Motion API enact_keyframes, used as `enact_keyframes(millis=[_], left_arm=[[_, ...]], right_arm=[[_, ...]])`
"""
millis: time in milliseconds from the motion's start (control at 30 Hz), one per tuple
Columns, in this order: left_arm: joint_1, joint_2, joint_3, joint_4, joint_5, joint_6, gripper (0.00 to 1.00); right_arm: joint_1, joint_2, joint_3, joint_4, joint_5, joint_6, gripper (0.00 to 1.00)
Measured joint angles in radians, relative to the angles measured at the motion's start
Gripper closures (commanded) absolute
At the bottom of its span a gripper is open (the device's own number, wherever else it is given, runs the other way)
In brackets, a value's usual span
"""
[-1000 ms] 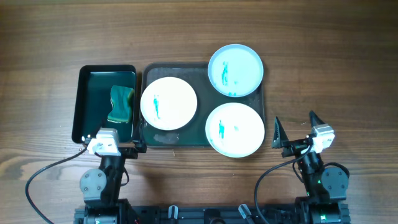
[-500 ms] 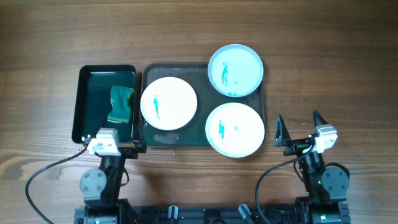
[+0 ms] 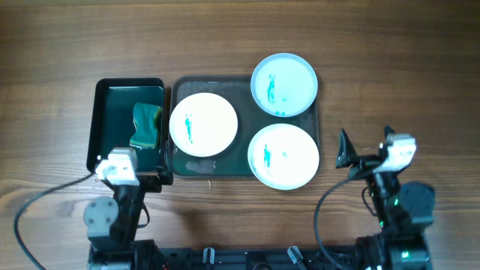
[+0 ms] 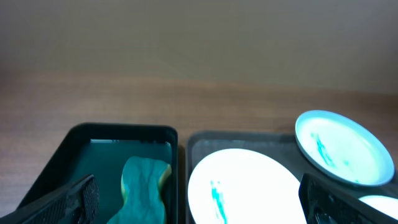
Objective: Clean dirty plates on tray and stack at the side
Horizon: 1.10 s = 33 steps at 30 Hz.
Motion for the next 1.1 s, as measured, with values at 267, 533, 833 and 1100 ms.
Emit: enact_keyframes(millis=[267, 533, 833, 1100], left_arm=[[0.0, 0.405, 0.36, -0.22, 0.0, -0.003, 0.0], [0.0, 0.896, 0.875, -0.639, 0.001, -0.006, 0.0], [0.0, 1.262, 1.123, -0.819, 0.14, -0.007, 0.0], [0.0, 1.316, 1.124, -0.823, 0.255, -0.007, 0.0]], right_arm=[[0.0, 0.424, 0.444, -0.311, -0.005, -0.008, 0.0], [0.0, 0.805, 0.898, -0.708, -0.011, -0.024, 0.0], [0.0, 1.001, 1.035, -0.814, -0.088, -0.016, 0.0], [0.029, 1.092, 1.037, -0.785, -0.298, 0.039, 0.18]])
